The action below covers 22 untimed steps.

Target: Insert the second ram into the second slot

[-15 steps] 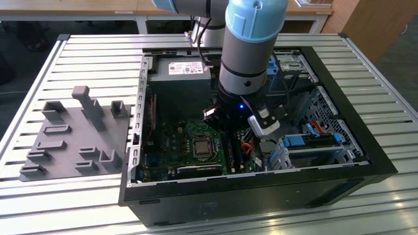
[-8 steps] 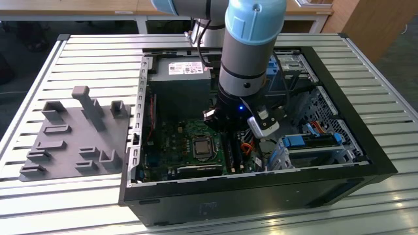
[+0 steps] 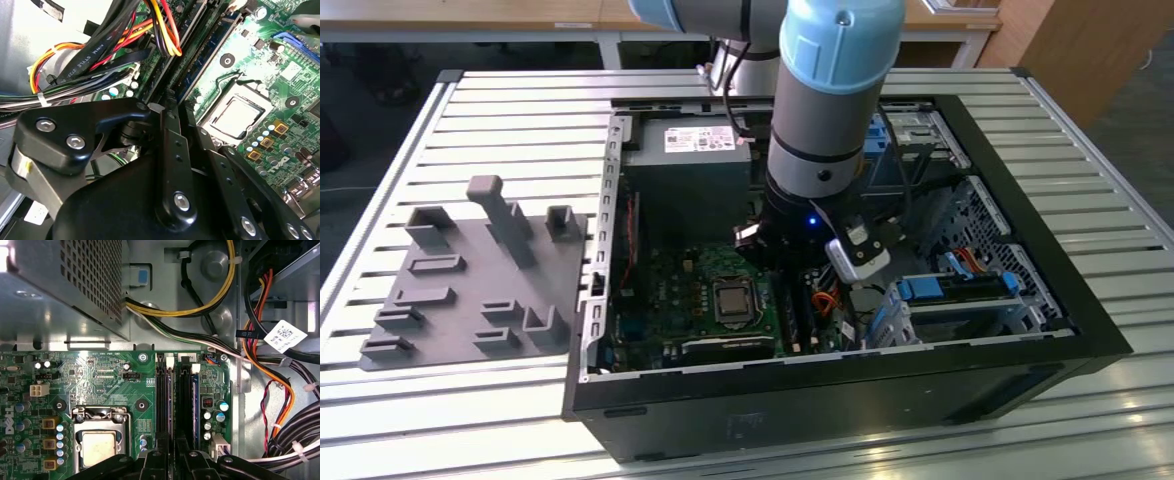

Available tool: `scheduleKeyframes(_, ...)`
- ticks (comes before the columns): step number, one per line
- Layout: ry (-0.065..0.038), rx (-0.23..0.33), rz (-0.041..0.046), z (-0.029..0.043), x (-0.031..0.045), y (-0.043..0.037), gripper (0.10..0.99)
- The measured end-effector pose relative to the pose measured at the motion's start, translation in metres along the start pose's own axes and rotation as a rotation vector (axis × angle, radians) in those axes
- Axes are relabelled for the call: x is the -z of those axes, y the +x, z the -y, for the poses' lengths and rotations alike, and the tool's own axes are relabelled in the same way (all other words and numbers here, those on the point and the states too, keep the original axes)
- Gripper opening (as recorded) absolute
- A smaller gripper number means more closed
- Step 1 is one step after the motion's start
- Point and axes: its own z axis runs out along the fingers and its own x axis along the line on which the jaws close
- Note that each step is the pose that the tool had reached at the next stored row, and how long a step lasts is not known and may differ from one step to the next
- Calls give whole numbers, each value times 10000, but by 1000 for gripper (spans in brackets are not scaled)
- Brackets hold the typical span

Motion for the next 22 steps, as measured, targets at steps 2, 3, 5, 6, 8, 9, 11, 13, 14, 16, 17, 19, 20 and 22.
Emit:
scheduleKeyframes(2, 1, 0, -1, 0, 10, 0, 212)
scheduleKeyframes(3, -1, 0, 0, 0, 24, 0, 212)
scheduleKeyframes(5, 0, -1, -2, 0, 63, 0, 212)
scheduleKeyframes(6, 0, -1, -3, 0, 81, 0, 212)
scheduleKeyframes(8, 0, 0, -7, 0, 119, 0, 212)
scheduleKeyframes(9, 0, 0, -10, 0, 138, 0, 212)
scheduleKeyframes(11, 0, -1, -17, 0, 172, 0, 212)
scheduleKeyframes(13, 1, 0, -24, 0, 193, 0, 212)
scheduleKeyframes(14, -2, 0, -23, -1, 192, 0, 212)
scheduleKeyframes(16, -3, 0, -24, -1, 188, -1, 133)
scheduleKeyframes(17, -1, 0, -24, -1, 184, -1, 133)
scheduleKeyframes(19, 1, 0, -25, 0, 174, -1, 106)
scheduleKeyframes(20, 0, 0, -25, -1, 168, -2, 106)
scheduleKeyframes(22, 0, 0, -25, -1, 153, -2, 106)
